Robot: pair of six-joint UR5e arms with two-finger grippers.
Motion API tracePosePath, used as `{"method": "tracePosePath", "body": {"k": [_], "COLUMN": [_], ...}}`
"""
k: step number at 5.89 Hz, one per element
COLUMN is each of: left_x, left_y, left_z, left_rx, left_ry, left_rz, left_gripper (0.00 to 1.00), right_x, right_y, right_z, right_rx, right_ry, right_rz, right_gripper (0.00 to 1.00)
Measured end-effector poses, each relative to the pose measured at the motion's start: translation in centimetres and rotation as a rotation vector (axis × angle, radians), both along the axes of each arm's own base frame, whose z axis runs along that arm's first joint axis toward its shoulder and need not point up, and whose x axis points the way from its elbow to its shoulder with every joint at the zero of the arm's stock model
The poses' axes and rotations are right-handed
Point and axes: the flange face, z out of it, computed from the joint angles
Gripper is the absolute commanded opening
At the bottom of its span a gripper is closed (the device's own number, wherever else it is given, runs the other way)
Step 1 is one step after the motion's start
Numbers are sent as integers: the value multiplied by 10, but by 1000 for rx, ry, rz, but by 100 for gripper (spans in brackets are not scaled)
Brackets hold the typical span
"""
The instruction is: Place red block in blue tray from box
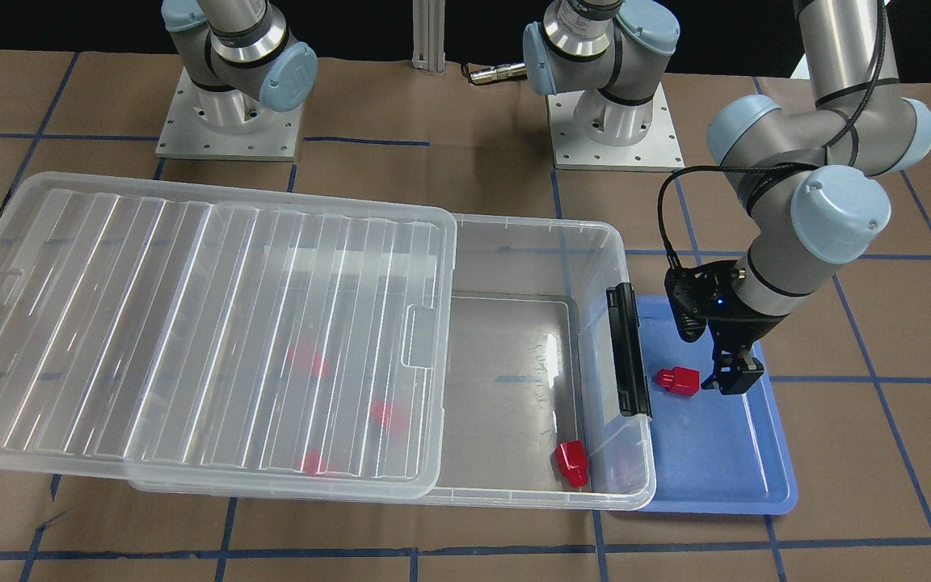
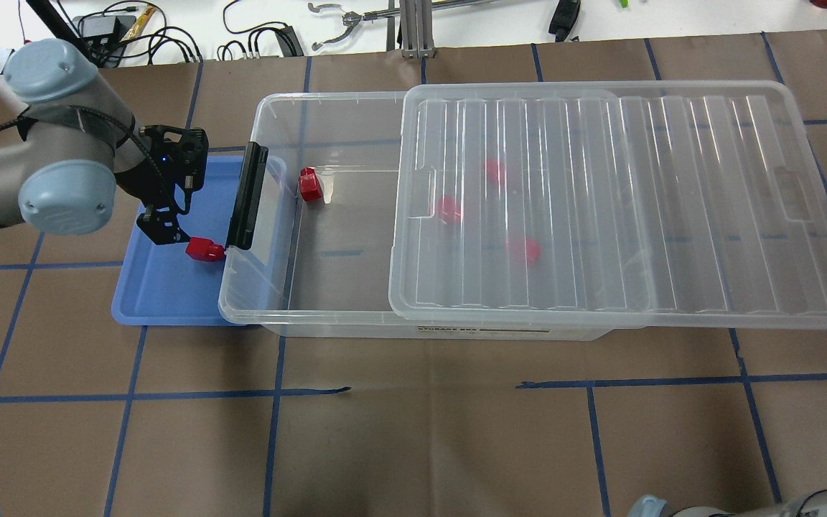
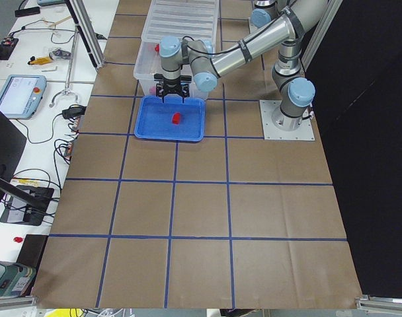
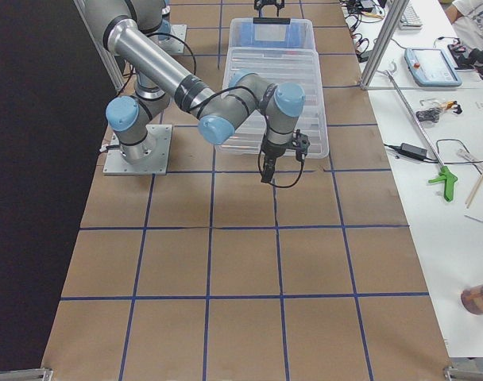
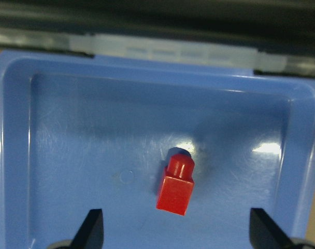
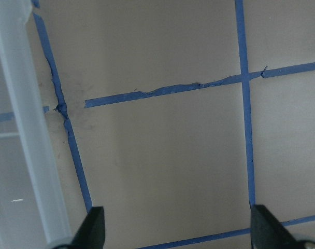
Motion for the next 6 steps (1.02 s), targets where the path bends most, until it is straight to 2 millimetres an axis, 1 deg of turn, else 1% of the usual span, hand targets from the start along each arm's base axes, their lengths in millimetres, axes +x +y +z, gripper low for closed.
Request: {"method": "tracePosePath", "body": {"k": [1,2,3,4,5,6], "left_x": [-5,-15,-31,-47,-57,-62], "left_y": [0,1,12,27,39,44], "left_z": [44,91,137,172,188,193], "left_rx": [19,30,36,28,20,22], "left_ry": [34,53,52,47,50,51], "left_rz": [62,154,269,412,599,779], "left_gripper": [98,98,98,98,98,98], "right_x": [5,13,22,31,41,49], "right_y": [-1,-4,-6,-7,-9,-11], "right_z": [0,0,-2,-4,-6,-7], "right_rx": [0,-2,1,5,3,-4], "right_ry": [-2,-3,-7,-11,-20,-37], "right_rz": [9,24,39,53,59,54], "right_gripper": [100,100,100,100,100,100]}}
